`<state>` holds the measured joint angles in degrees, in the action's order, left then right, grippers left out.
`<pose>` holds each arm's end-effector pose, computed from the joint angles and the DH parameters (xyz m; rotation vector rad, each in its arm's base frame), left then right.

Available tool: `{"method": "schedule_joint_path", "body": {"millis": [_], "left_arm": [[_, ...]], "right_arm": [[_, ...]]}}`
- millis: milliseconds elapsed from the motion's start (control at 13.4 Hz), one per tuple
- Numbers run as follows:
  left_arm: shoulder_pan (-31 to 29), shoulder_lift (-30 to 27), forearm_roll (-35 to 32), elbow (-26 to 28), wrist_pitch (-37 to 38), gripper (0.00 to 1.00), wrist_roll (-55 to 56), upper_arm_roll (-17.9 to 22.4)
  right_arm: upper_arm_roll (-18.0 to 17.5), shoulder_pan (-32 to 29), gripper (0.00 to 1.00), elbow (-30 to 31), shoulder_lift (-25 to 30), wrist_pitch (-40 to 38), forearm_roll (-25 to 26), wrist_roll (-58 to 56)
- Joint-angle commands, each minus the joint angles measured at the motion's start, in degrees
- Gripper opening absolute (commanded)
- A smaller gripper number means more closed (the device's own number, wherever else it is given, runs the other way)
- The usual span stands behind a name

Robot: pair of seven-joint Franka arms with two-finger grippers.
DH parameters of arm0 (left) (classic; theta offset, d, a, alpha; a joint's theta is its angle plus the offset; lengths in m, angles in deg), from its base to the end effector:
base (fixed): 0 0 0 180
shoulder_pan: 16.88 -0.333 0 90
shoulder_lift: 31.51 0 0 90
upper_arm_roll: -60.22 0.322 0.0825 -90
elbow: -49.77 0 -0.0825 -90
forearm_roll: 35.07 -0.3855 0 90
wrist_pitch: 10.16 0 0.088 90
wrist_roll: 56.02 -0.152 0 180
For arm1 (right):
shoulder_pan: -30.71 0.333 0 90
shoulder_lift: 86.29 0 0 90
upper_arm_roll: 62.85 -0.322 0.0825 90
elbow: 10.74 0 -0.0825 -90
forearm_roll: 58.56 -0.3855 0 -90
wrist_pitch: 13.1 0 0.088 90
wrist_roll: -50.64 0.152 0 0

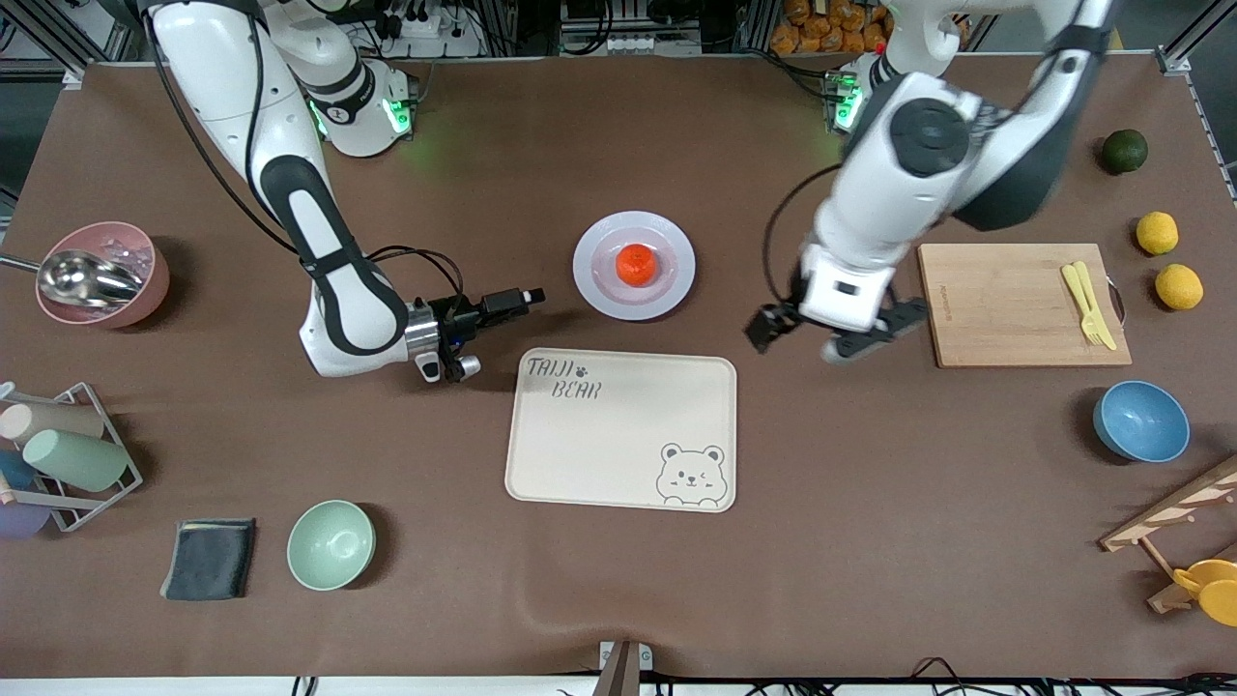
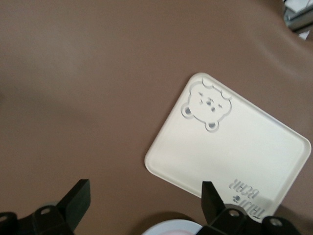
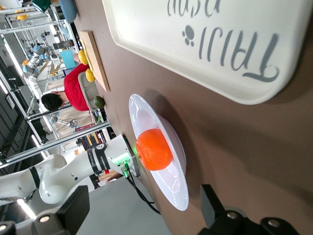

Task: Place orange and plate with both arms
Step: 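Withdraw the left gripper while the right gripper reaches the plate rim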

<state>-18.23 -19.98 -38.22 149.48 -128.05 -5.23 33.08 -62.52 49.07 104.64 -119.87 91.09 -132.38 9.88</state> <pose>0.5825 -0.2589 0.4415 2.9523 0.6424 0.1270 0.4850 0.2848 0.1444 -1.9579 -0.1227 0.4853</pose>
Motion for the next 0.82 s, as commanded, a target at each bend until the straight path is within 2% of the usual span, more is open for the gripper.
{"method": "schedule_joint_path", "body": {"millis": [0, 224, 299, 374, 523, 747], "left_arm": [[-5.75, 0.16, -0.89, -4.86, 7.39, 1.00, -10.76, -0.63], [-10.32, -0.11, -0.63, -12.58, 17.48, 1.00, -18.58, -0.63], [-11.56, -0.02, -0.19, -14.44, 20.22, 1.00, -22.27, -0.37], [-10.96, -1.59, -0.01, -14.46, 21.12, 1.00, -25.27, 1.98], [-4.04, -4.67, 0.25, -14.46, 23.92, 1.00, -29.49, 12.68], [-2.61, -8.27, 0.17, -14.46, 26.92, 1.00, -36.52, 18.07]], "right_arm": [[0.47, 3.42, 1.00, 1.16, 0.37, 2.49, -1.68, -2.04], [0.47, 6.06, 0.99, 3.96, -0.16, 3.55, -6.58, -7.48], [0.47, 6.33, 0.99, 4.32, -0.16, 4.17, -6.86, -7.67], [0.47, 6.94, 0.99, 4.67, -0.25, 5.13, -6.95, -8.11], [0.47, 7.48, 0.96, 4.76, -1.39, 6.10, -7.13, -10.04], [0.38, 7.91, 0.80, 4.94, -1.66, 6.02, -8.79, -10.05]]}}
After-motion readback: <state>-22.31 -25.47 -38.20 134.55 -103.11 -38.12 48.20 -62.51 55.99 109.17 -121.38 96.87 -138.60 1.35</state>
